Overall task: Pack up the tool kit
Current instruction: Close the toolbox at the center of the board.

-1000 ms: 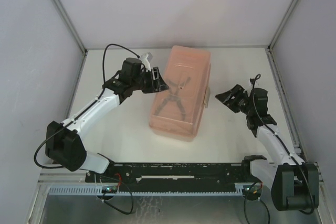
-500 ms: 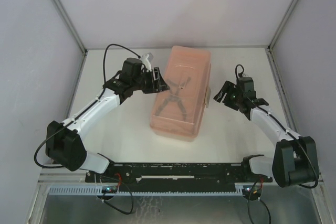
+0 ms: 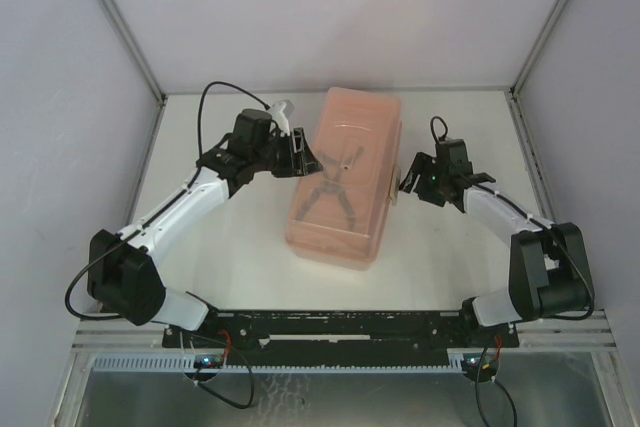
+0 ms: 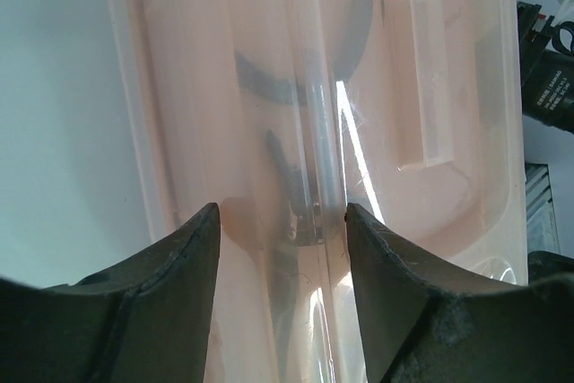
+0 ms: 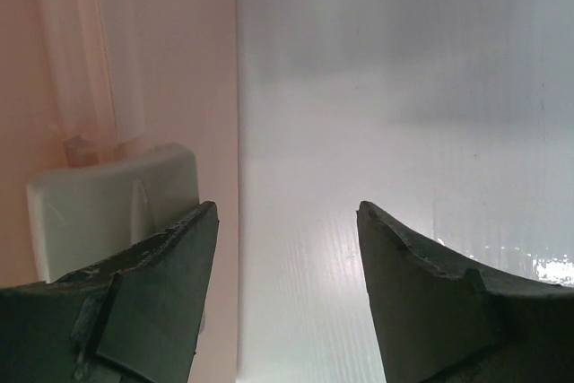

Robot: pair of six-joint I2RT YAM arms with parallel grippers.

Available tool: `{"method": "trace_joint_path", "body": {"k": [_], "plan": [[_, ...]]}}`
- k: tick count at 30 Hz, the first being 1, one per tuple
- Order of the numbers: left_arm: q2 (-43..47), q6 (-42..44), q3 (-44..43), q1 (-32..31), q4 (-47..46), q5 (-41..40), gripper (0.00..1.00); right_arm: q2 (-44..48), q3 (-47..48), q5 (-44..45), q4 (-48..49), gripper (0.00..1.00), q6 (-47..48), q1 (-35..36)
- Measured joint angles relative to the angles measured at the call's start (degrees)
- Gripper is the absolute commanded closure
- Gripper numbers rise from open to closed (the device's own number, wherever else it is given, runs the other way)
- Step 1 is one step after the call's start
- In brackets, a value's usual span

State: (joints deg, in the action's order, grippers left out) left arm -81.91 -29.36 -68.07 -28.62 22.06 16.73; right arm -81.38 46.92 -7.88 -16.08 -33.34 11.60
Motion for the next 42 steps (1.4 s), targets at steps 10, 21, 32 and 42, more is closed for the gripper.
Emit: {"method": "trace_joint_path", "body": {"k": [10, 21, 32, 42], "plan": [[-0.79, 1.46, -1.29, -0.04, 1.27, 0.46, 0.45, -3.61, 1.11, 0.26, 0.07, 0.36, -0.11, 1.33], [-1.46, 2.05, -2.36, -0.04, 2.45, 0.92, 0.48, -3.96, 1.16, 0.31, 0.61, 0.36, -0.35, 1.84], [-1.57, 2.21, -2.56, -0.04, 2.71, 0.94, 0.49, -4.46, 1.01, -0.33, 1.66, 0.36, -1.57, 1.92], [-1.57, 2.58, -2.56, -0.04, 2.71, 0.85, 0.49, -5.14, -2.21, -1.64, 8.09, 0.37, -5.01, 1.75]]}}
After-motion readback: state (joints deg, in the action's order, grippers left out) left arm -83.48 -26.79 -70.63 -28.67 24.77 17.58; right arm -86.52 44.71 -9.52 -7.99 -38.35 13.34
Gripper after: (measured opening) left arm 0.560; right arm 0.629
